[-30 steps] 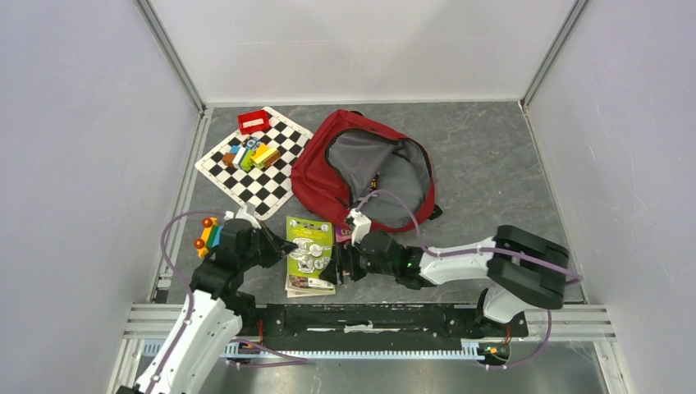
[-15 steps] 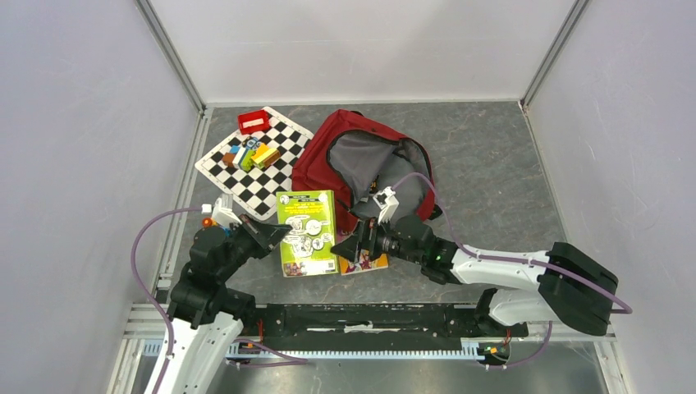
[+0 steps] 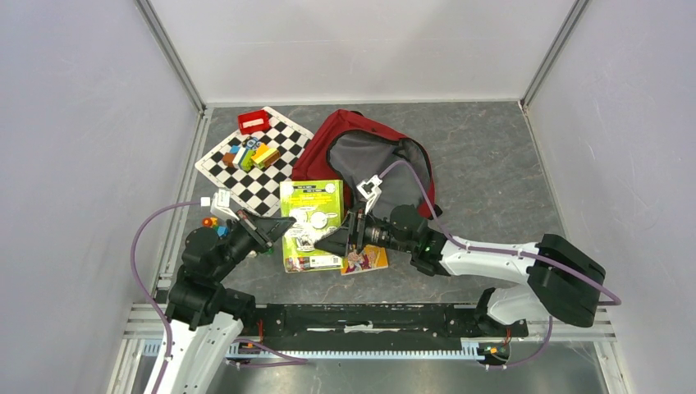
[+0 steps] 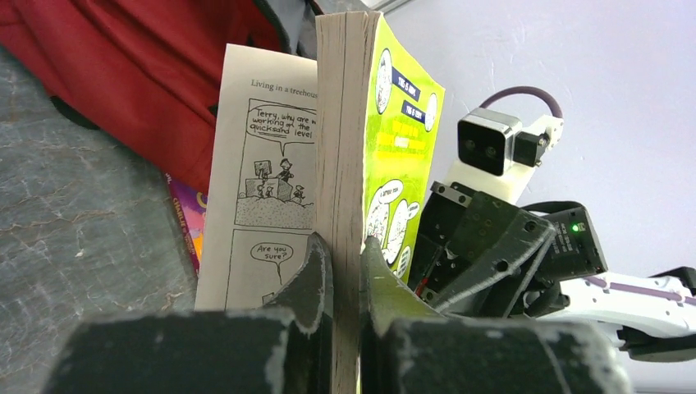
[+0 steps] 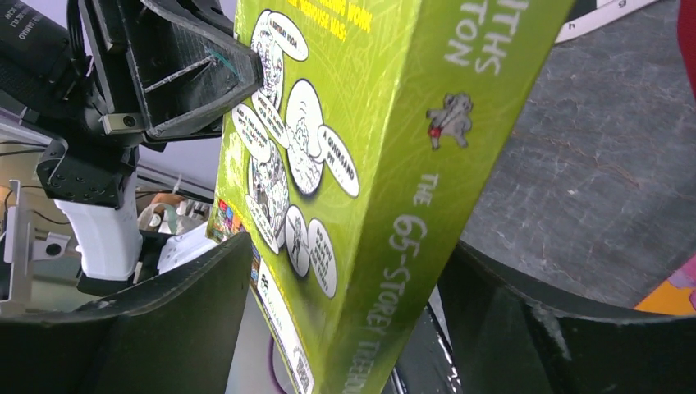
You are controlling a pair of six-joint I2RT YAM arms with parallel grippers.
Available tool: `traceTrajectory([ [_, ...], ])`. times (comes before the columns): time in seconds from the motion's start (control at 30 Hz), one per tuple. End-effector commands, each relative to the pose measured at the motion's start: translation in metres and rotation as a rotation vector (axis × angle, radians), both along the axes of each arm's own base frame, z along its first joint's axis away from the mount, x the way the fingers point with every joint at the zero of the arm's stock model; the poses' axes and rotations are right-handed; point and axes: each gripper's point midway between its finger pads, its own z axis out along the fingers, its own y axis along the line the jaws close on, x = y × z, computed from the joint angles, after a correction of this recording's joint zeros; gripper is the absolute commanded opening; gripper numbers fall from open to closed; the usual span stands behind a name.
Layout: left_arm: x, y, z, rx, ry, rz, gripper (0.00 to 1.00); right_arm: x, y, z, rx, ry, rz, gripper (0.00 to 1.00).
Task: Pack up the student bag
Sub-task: Pick up the book from the center of the board.
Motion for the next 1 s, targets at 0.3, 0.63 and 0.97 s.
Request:
traceTrajectory([
  [0.3,-0.007,-0.009,0.056,-0.076,-0.164,-0.063,0.12,0.006,0.003,0.053,0.162,-0.075,-0.010,0.14],
  [0.63,0.030,0.012,0.030,0.255,-0.072,0.026,1.00,0.072,-0.059,0.052,-0.069,-0.218,-0.277,0.00],
  [0.97,0.130,-0.036,0.001,0.296,0.060,-0.118,1.00,0.171,-0.176,0.053,-0.266,-0.255,-0.585,0.00],
])
